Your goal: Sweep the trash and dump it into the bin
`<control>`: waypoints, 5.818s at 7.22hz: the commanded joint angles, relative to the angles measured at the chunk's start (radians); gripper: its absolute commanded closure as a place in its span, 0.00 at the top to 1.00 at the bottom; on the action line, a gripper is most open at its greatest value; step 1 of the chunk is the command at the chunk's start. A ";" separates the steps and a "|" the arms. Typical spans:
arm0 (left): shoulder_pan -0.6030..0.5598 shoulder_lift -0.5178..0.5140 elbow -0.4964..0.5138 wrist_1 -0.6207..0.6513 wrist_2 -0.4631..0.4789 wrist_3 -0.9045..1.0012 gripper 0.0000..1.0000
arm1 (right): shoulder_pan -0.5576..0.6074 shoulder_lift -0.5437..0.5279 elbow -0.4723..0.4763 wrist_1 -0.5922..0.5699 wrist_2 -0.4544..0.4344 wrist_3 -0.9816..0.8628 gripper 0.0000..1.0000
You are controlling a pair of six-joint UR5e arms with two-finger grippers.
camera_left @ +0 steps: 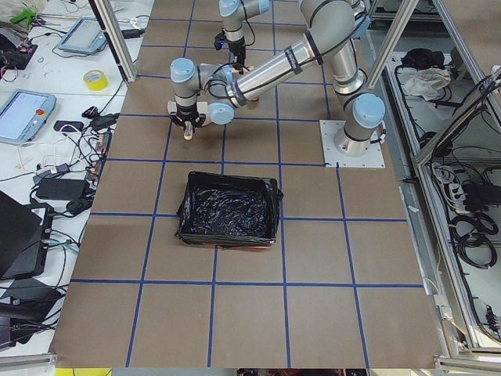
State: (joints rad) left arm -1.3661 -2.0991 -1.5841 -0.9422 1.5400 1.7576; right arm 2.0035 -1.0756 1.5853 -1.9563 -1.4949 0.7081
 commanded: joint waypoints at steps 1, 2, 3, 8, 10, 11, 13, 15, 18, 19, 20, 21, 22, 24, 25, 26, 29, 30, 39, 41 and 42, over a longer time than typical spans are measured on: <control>-0.001 0.002 -0.010 0.002 0.000 0.002 0.00 | 0.034 0.071 -0.112 0.008 0.016 0.076 0.00; -0.001 0.005 -0.013 0.005 0.000 0.020 0.00 | 0.038 0.101 -0.167 0.008 0.039 0.105 0.00; -0.002 0.007 -0.013 0.005 0.000 0.031 0.00 | 0.041 0.132 -0.226 0.019 0.065 0.141 0.00; -0.001 0.007 -0.016 0.005 0.000 0.031 0.00 | 0.191 0.316 -0.580 0.019 0.217 0.376 0.00; -0.001 0.007 -0.016 0.003 0.002 0.031 0.00 | 0.196 0.271 -0.579 0.141 0.197 0.325 0.00; -0.001 0.007 -0.016 0.003 0.002 0.031 0.00 | 0.186 0.244 -0.573 0.236 0.109 0.279 0.00; -0.001 0.025 -0.020 0.003 0.000 0.063 0.00 | 0.172 0.212 -0.536 0.316 0.020 0.260 0.00; 0.008 0.069 -0.052 -0.007 0.017 0.118 0.00 | 0.121 0.157 -0.477 0.384 -0.065 0.171 0.00; 0.037 0.190 -0.192 -0.009 0.051 0.184 0.00 | 0.035 0.034 -0.316 0.404 -0.107 -0.080 0.00; 0.051 0.244 -0.262 -0.006 0.051 0.204 0.00 | 0.037 -0.012 -0.247 0.404 -0.107 -0.151 0.00; 0.065 0.293 -0.322 -0.007 0.051 0.204 0.00 | 0.038 -0.071 -0.155 0.395 -0.103 -0.154 0.00; 0.065 0.341 -0.368 -0.009 0.058 0.204 0.00 | 0.041 -0.133 -0.054 0.366 -0.099 -0.156 0.00; 0.065 0.394 -0.434 -0.004 0.112 0.215 0.00 | 0.049 -0.183 0.040 0.309 -0.087 -0.147 0.00; 0.065 0.477 -0.535 0.003 0.120 0.227 0.00 | 0.113 -0.225 0.139 0.254 -0.074 -0.069 0.00; 0.061 0.496 -0.560 0.003 0.118 0.211 0.00 | 0.179 -0.224 0.142 0.244 -0.073 -0.005 0.00; 0.061 0.513 -0.582 0.000 0.118 0.217 0.00 | 0.219 -0.222 0.142 0.243 -0.073 0.040 0.00; 0.056 0.524 -0.617 0.041 0.117 0.197 0.00 | 0.254 -0.218 0.217 0.187 -0.070 0.057 0.00; 0.055 0.513 -0.620 0.074 0.117 0.194 0.00 | 0.259 -0.211 0.258 0.109 -0.061 0.079 0.00; 0.047 0.505 -0.675 0.186 0.112 0.145 0.00 | 0.340 -0.061 0.052 -0.098 0.205 0.361 0.00; 0.047 0.507 -0.674 0.186 0.111 0.143 0.00 | 0.340 -0.046 0.025 -0.082 0.190 0.370 0.00; 0.047 0.507 -0.672 0.187 0.111 0.143 0.00 | 0.340 -0.047 0.034 -0.072 0.165 0.363 0.00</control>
State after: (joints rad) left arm -1.3192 -1.5928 -2.2578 -0.7559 1.6510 1.9012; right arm 2.3432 -1.1258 1.6184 -2.0395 -1.3076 1.0739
